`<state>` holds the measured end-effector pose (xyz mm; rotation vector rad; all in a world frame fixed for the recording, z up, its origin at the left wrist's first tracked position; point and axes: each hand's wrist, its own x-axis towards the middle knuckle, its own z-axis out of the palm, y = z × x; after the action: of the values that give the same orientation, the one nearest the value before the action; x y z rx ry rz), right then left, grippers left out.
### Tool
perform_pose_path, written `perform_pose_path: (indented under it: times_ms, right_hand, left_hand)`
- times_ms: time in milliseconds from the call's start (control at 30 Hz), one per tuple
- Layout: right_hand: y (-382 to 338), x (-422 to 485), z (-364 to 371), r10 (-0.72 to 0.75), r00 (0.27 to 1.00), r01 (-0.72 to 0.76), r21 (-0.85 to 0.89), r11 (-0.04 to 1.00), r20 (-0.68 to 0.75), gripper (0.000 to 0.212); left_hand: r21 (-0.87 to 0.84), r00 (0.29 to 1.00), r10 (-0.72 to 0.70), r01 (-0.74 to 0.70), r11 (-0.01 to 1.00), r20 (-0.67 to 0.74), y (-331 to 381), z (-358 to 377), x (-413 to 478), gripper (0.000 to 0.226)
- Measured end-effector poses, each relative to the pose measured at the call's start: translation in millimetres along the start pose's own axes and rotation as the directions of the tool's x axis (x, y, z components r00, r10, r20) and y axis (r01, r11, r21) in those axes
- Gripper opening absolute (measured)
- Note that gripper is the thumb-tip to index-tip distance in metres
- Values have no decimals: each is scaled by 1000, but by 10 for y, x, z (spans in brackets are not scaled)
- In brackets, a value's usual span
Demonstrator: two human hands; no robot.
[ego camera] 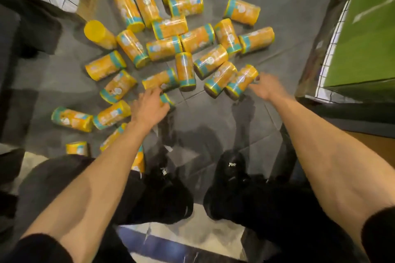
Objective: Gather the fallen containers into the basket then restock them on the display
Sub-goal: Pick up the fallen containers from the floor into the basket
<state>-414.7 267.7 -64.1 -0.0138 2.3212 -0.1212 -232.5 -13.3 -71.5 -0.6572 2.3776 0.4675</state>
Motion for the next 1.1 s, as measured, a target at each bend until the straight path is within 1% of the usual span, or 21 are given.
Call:
perform_pose_path:
  times_ms: [67,133,233,300,433,500,600,700,767,900,1000,1100]
  right_hand:
    - [74,300,212,19,1000,-18,53,998,-17,51]
    - [192,656,436,36,998,-30,125,992,-45,63]
    - [280,996,653,95,994,-77,244,967,-61,61]
    - [272,1066,688,114,991,-87,298,951,-73,65]
    - [235,1232,666,233,966,-166,426,889,-111,71]
    - [239,1304,687,260,958,-185,433,882,-120,72]
    - [229,1396,685,287,948,-201,435,878,-141,76]
    - [180,1427,715,304,945,-219,459,861,-120,82]
    - [151,1423,716,340,936,-242,529,813,-95,84]
    - [138,1464,779,395,918,-265,699,664,-27,90]
    - [173,1473,815,422,906,-262,754,602,-22,94]
    - [250,1454,862,439,898,-243,811,532,-19,93]
  left_hand:
    - [-10,999,-22,22,1000,-24,-102,251,203,58]
    - [-7,998,-24,24,1000,-65,-188,527,339,61]
    - [41,989,77,-72,997,-126,-252,824,511,65]
    - [71,986,108,-100,992,-125,-259,903,602,66]
    - [55,995,53,-48,997,-87,-173,965,800,65]
    - [44,997,35,-32,999,-73,-169,999,877,66]
    - [16,996,42,-41,999,-80,-211,1078,944,76]
    - [8,996,27,-26,1000,-83,-317,1102,936,79]
    - [3,995,25,-25,1000,-92,-349,1127,920,75]
    - [-5,994,47,-48,999,-94,-369,1115,950,75]
    - [-53,997,39,-42,998,-64,-381,1095,975,78]
    - [-119,999,28,-32,992,-39,-367,1091,981,85]
